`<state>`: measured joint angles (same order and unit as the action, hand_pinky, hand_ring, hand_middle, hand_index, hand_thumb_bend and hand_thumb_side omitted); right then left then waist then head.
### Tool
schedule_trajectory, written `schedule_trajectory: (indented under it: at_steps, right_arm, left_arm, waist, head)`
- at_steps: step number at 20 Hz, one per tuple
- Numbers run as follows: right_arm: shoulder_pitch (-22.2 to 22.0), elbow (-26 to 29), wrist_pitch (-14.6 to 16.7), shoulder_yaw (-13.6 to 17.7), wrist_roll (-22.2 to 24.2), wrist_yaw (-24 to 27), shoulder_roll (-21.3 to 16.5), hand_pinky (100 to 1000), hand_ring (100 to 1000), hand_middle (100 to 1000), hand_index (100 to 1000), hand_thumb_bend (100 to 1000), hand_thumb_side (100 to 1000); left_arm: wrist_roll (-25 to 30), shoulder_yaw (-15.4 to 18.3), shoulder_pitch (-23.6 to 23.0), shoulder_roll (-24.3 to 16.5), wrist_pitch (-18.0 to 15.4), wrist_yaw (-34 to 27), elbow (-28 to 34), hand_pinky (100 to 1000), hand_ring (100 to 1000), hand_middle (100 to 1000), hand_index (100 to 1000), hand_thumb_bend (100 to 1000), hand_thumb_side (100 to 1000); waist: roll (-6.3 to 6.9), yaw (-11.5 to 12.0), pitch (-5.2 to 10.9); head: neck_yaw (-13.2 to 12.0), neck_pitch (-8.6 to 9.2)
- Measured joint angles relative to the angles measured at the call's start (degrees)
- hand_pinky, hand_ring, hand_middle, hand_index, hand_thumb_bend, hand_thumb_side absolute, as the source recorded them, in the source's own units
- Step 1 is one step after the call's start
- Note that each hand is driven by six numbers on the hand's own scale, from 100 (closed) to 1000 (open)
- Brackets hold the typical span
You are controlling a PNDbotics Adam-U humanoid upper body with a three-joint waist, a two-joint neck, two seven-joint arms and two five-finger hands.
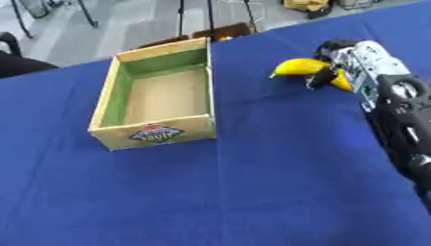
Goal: Pick up objects on the table and place them in the box.
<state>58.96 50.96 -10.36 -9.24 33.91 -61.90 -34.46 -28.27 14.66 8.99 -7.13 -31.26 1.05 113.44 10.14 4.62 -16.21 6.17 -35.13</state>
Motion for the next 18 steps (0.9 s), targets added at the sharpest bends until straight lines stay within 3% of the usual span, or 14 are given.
schedule_trajectory:
  at_steps: [18]
  right_arm:
    - [2.1,2.9,0.2,0.0,0.0,-3.2,0.5,682,857,700,698,100,503]
  left_arm:
    - [0.0,0.0,0.1,-0.6,0.0,0.0,0.0,407,820,823,784,100,935]
  waist:
    - [-1.31,-0.4,0.82]
  head:
    - [0.0,0.00]
